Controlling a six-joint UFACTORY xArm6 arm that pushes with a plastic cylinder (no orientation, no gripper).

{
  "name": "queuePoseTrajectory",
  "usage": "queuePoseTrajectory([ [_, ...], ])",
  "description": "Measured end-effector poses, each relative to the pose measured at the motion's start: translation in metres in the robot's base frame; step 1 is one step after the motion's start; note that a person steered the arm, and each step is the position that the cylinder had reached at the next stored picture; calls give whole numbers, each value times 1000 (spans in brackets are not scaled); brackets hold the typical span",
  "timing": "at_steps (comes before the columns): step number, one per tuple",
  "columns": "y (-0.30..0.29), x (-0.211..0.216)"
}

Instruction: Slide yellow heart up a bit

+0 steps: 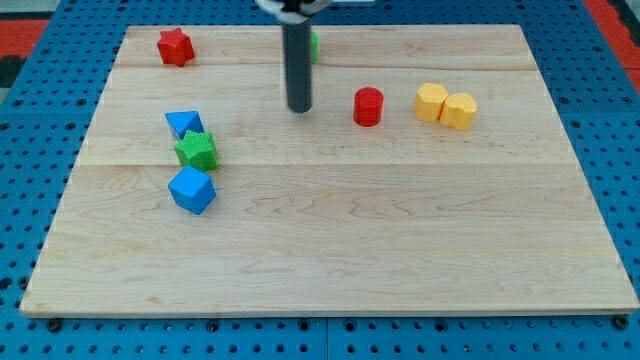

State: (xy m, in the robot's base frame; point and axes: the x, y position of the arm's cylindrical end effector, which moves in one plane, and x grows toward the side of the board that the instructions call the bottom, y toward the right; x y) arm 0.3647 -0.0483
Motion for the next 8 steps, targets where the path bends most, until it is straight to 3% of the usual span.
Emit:
queuePoseTrajectory([
  [1,-58,63],
  [2,22,95],
  [3,125,89],
  [5,231,27],
  [7,231,-45],
  [8,217,-45],
])
